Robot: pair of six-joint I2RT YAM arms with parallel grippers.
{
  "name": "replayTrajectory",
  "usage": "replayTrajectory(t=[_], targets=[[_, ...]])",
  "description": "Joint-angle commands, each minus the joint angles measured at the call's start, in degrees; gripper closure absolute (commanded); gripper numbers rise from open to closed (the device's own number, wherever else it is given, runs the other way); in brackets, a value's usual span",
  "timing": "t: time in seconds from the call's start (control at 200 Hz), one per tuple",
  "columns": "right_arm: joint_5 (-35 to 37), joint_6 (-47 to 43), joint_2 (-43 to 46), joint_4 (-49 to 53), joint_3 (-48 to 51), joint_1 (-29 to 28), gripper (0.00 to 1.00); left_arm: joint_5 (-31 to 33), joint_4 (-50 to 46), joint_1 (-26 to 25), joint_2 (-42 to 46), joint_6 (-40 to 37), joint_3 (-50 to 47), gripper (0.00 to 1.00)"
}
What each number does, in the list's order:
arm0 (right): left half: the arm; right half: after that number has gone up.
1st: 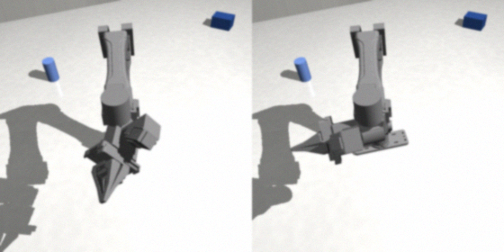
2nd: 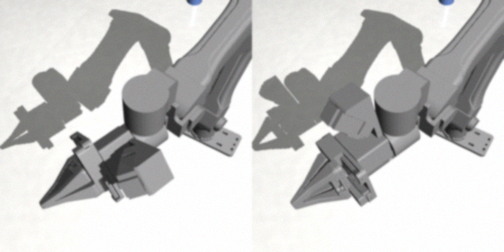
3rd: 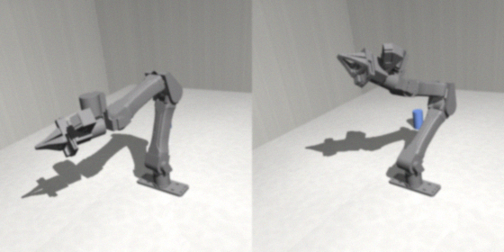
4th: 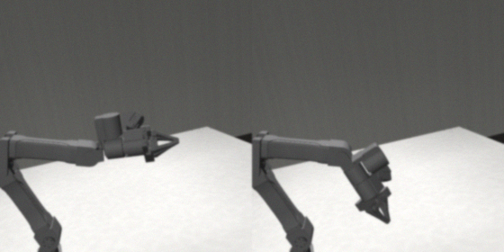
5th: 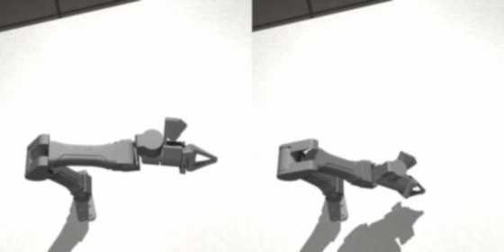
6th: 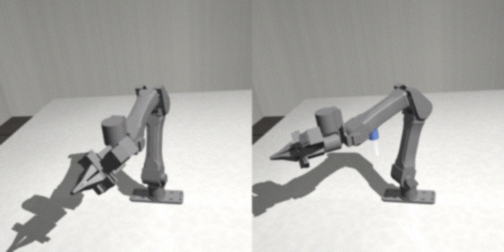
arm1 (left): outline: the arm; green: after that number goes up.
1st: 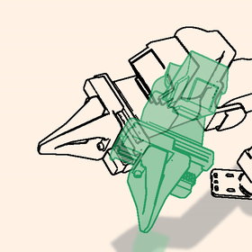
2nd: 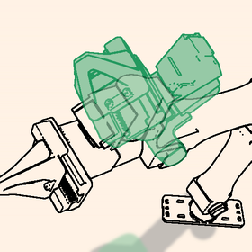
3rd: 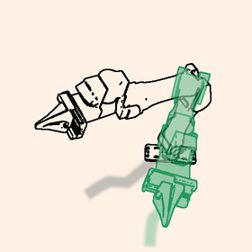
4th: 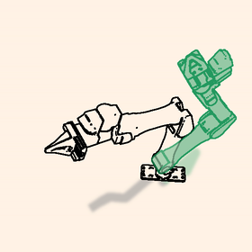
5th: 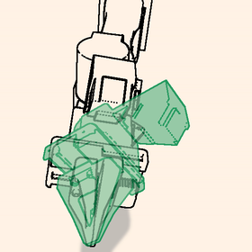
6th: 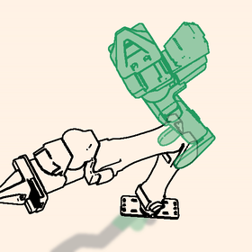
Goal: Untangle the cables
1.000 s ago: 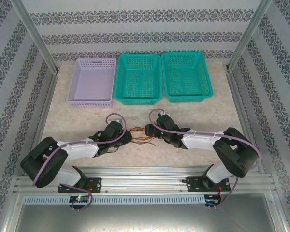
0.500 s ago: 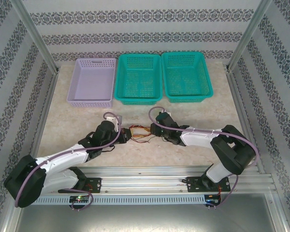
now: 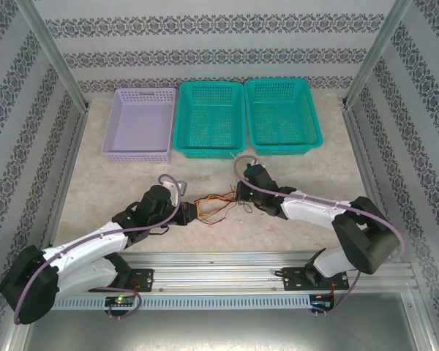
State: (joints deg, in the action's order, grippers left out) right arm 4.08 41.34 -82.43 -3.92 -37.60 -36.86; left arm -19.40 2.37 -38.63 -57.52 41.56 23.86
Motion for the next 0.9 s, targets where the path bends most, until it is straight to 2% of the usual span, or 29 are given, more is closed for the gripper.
replayTrajectory(t=[0.0, 0.24, 0.595, 0.704, 0.804, 0.894], targets=[[3.81, -2.22, 2.9, 3.66, -0.58, 3.14, 1.0, -1.62, -7.07, -0.65, 0.71, -3.96, 2.37, 1.0], [3.28, -4.97, 10.06, 8.06, -1.32, 8.1, 1.0, -1.01, -11.59, -0.65, -2.99, -7.05, 5.65, 1.0], [0.63, -9.51, 17.73, 14.18, -0.55, 16.47, 1.0, 3.68, -19.88, -0.65, -3.9, -11.84, 10.98, 1.0], [-3.93, -10.4, 17.4, 15.62, -1.39, 17.44, 1.0, 3.63, -20.28, -0.66, -4.95, -11.88, 11.97, 1.0], [-10.61, -10.75, 17.72, 12.62, -0.53, 16.51, 0.78, 2.84, -18.4, -0.65, -5.49, -10.86, 12.2, 1.0], [-12.51, -11.97, 19.29, 9.83, 0.74, 14.18, 0.63, 2.13, -15.72, -0.66, -6.09, -9.78, 12.18, 1.0]])
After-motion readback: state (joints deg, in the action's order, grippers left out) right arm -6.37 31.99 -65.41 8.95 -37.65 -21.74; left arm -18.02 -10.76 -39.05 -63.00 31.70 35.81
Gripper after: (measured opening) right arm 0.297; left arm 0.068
